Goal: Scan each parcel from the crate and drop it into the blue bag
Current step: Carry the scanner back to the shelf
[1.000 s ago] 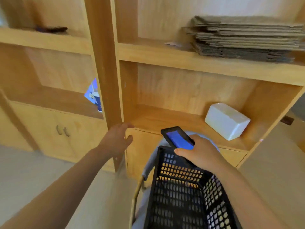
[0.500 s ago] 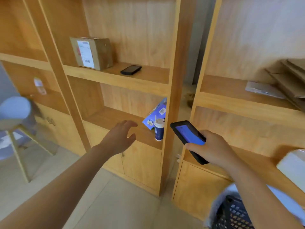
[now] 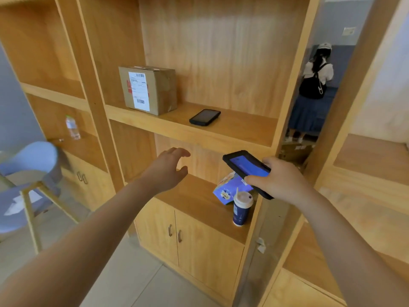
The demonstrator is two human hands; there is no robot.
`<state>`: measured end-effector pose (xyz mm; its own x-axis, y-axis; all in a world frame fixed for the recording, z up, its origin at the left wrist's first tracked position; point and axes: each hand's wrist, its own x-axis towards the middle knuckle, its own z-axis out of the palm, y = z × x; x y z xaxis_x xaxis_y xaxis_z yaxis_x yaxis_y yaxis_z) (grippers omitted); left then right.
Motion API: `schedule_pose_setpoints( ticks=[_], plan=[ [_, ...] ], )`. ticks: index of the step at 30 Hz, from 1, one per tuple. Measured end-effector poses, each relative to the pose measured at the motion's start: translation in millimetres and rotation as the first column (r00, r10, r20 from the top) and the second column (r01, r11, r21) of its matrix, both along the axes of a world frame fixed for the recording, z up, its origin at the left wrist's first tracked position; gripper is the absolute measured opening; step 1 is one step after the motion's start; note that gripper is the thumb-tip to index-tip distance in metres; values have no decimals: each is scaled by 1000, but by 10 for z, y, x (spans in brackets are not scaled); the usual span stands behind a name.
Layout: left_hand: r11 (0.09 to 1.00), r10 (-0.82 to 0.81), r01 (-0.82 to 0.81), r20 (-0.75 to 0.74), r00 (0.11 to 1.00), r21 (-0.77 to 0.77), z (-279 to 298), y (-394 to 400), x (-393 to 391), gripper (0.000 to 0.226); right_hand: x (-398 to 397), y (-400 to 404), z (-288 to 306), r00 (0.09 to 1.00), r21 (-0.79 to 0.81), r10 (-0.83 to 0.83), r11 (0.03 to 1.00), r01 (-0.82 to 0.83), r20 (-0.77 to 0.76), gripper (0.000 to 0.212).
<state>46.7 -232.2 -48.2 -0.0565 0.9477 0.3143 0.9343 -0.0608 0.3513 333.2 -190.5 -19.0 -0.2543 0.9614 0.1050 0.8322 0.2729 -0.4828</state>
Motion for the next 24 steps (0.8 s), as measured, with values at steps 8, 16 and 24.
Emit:
schedule_pose_setpoints(
  ticks=[8,16,24],
  plan=[
    [997,-58,56,22,998,53,236,1051,-383,41,-534,1046,278,997,57,-70,996,69,17,68],
    [972,-220,216,38,975,88,331,1943,-700,41,-878,1745,252,933,134,-343,935,328,109,53],
    [923,-378,373,48,925,95,444,2559,-979,39,-1119,2070,282,783,172,-591,806,566,192,63]
  ],
)
